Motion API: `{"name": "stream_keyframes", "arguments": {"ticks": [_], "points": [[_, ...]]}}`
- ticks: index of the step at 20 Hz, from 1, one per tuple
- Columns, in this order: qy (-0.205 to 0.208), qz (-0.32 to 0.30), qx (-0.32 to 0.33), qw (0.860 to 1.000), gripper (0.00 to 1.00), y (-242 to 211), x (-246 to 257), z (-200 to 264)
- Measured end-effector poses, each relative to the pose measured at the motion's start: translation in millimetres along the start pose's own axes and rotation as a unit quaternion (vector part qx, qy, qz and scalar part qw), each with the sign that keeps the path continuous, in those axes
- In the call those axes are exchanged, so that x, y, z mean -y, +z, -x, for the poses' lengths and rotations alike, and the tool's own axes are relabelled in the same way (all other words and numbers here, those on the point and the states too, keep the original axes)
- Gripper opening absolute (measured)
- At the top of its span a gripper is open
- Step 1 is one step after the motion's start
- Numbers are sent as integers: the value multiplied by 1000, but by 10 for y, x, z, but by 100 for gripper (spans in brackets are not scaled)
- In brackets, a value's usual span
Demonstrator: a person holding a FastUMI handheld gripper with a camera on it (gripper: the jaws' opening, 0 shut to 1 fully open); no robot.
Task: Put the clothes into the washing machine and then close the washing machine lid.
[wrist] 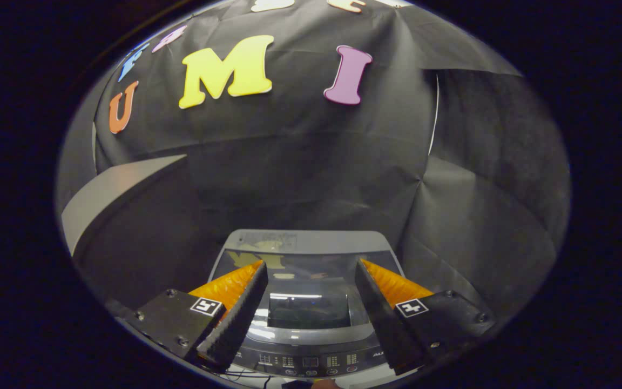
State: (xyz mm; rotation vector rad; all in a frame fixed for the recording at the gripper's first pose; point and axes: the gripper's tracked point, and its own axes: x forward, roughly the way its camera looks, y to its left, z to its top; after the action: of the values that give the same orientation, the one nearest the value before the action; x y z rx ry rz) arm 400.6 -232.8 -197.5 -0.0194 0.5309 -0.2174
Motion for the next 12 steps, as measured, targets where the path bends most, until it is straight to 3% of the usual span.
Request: {"name": "stream_keyframes", "arguments": {"ticks": [5, 12], "points": [[-17, -35, 59, 997, 100, 390, -247, 653], [-14, -48, 136, 989, 100, 473, -856, 2155]]}}
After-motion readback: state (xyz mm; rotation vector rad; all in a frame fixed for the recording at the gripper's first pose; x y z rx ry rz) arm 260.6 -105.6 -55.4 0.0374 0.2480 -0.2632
